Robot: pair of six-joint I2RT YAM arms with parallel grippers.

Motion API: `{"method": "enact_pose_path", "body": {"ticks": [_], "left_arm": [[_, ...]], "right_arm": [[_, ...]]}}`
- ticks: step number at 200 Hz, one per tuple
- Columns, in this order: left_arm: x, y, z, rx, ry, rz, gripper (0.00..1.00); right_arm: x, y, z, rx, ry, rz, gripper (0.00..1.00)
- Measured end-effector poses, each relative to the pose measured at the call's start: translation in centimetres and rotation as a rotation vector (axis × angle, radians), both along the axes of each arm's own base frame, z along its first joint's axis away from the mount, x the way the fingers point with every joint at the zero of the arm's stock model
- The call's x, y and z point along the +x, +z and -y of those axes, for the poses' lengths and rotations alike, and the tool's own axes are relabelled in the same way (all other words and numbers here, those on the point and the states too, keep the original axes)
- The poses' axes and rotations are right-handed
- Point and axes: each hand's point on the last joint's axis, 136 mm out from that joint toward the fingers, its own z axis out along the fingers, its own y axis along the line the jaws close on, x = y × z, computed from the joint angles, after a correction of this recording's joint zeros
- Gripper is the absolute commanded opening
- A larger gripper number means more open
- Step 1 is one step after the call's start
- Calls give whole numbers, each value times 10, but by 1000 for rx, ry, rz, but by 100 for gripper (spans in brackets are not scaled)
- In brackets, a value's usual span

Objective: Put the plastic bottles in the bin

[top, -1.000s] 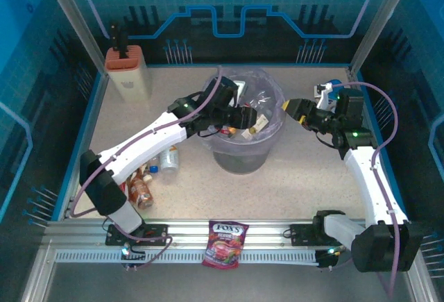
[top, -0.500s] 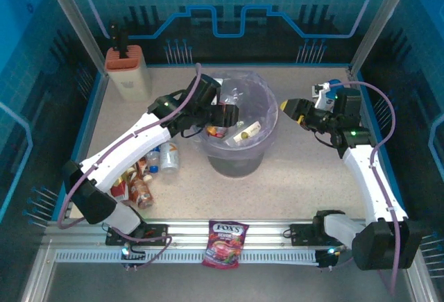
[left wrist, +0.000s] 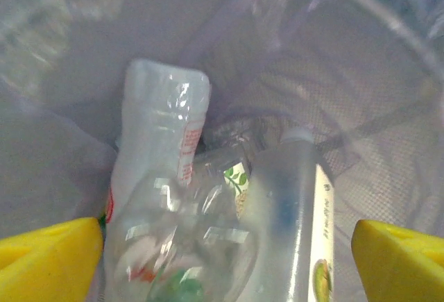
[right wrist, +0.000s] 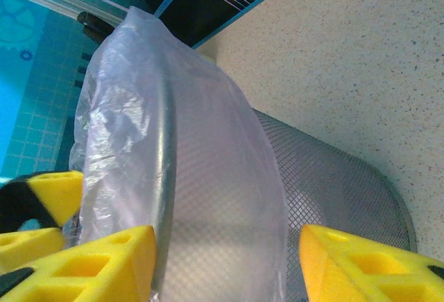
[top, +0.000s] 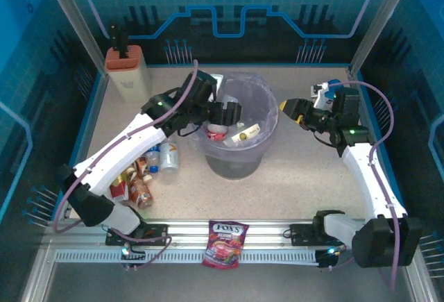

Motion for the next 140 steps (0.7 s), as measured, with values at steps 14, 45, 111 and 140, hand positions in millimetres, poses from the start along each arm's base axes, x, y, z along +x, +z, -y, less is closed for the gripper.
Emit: {"method": "enact_pose_path", "body": {"ticks": [14, 45, 111, 140], "left_arm": [[-2, 28, -13, -3, 22, 65, 96], [-16, 74, -65, -20, 125, 167, 97], [-39, -8, -207, 77, 535, -2, 98], [-54, -101, -242, 148, 678, -236, 99]], "right_arm": [[1, 1, 0, 0, 0, 1, 58], [6, 3, 0, -2, 2, 9, 58], [15, -5, -1, 0, 10, -1, 58], [16, -6, -2, 1, 17, 0, 58]]}}
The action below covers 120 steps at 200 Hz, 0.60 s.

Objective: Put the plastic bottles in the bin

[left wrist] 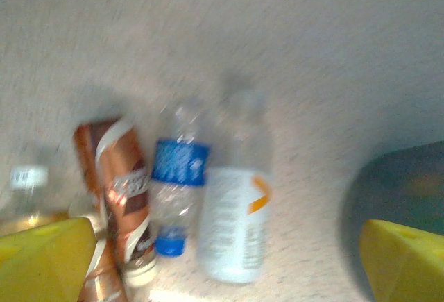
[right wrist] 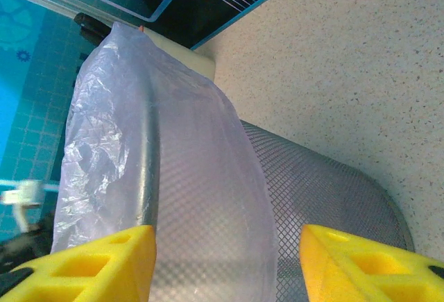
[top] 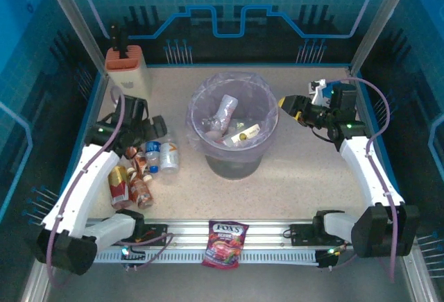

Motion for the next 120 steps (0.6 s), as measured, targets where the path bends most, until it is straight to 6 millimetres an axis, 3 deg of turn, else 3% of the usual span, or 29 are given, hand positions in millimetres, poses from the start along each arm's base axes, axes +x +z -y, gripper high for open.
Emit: {"method": "enact_pose_path", "body": {"ticks": [22, 50, 120], "left_arm": [[-20, -49, -11, -26, 90, -104, 99], [-34, -87, -11, -83, 144, -175, 98], [-7, -116, 30, -164, 33, -214, 82]], "right_arm": [[0, -2, -1, 1, 7, -5, 58], [3, -5, -2, 4, 12, -10, 58], [6, -7, -2, 4, 12, -9, 58]]}}
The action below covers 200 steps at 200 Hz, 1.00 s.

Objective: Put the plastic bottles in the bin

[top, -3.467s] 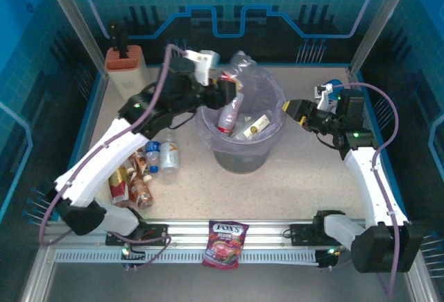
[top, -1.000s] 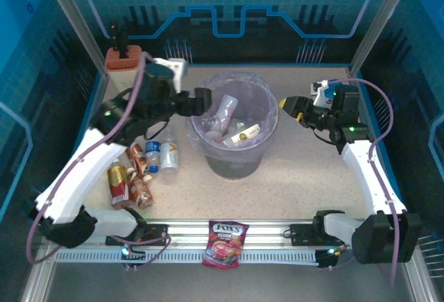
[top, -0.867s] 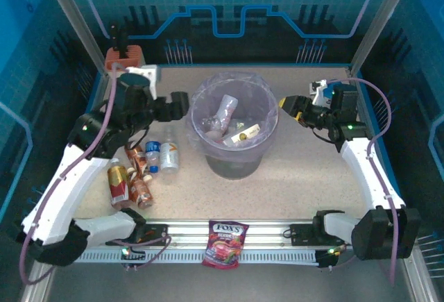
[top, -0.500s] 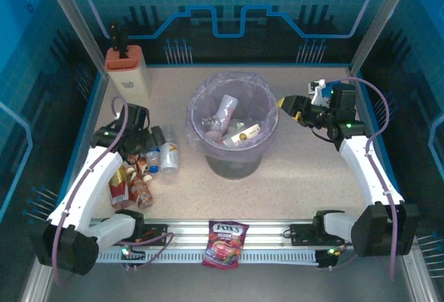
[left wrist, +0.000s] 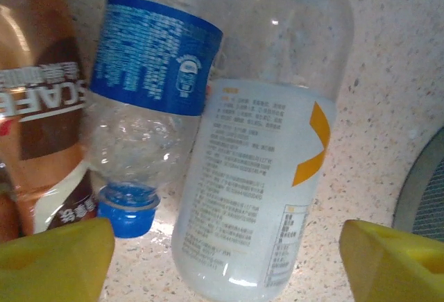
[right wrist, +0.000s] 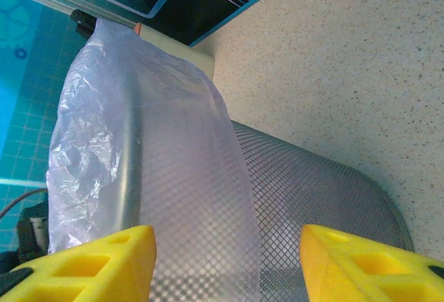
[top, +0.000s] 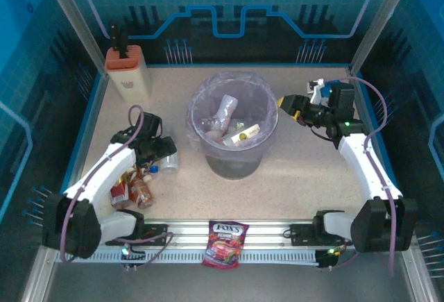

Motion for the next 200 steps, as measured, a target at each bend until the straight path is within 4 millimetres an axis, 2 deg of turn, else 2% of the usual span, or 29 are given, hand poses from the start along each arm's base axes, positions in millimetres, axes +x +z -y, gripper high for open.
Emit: {"method": "enact_pose_path", "body": {"ticks": [58, 92, 108, 142, 176, 200], "left_arm": [[25, -28, 17, -53, -24, -21, 80], [34, -46, 23, -76, -33, -40, 74], [35, -53, 25, -83, -36, -48, 67], [39, -53, 26, -88, -37, -33, 58], [38, -52, 26, -87, -37, -32, 54], [37, -35, 24, -81, -38, -9, 51]], "right_arm": [[0, 0, 0, 0, 0, 0, 58], [0, 0, 0, 0, 0, 0, 58], [0, 0, 0, 0, 0, 0, 58], [0, 0, 0, 0, 0, -1, 58], [0, 0, 0, 0, 0, -1, 58], [0, 0, 0, 0, 0, 0, 58]]}}
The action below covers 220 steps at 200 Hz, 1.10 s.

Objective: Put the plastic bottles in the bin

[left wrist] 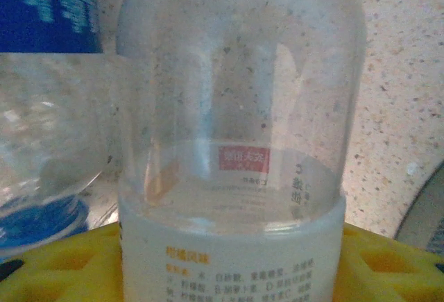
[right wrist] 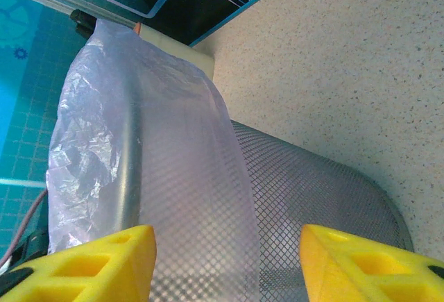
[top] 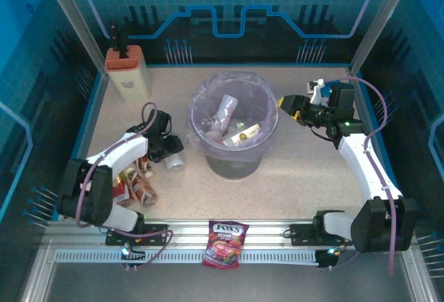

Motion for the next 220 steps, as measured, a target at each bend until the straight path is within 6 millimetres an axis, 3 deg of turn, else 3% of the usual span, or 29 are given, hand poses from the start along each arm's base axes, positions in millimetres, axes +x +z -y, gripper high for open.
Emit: {"method": "enact_pose_path", "body": {"ticks": [14, 28, 66, 87, 111, 136, 157, 188, 220], "left_arm": [[5, 24, -3, 20, -5, 54, 50], [13, 61, -9, 52, -11, 142, 49], [28, 196, -18, 127, -74, 459, 41], [25, 264, -13, 158, -152, 623, 30], [17, 314, 8, 189, -283, 746, 20], [8, 337, 50, 196, -486, 815, 16], [3, 340, 94, 206, -680, 839, 13], [7, 324, 155, 260, -943, 802, 8], [13, 292, 194, 323, -1131, 699, 9]], "right_arm": [[0, 0, 0, 0, 0, 1, 58], [0, 1, 0, 0, 0, 2, 58], [-1, 2, 0, 0, 0, 6, 59], [-2, 4, 0, -2, 1, 14, 59], [-4, 8, 0, -2, 1, 26, 59], [-5, 11, 0, -2, 1, 35, 59], [-6, 12, 0, -2, 1, 38, 59], [-8, 12, 0, -2, 1, 32, 59], [-10, 12, 0, -4, 3, 33, 59]]}}
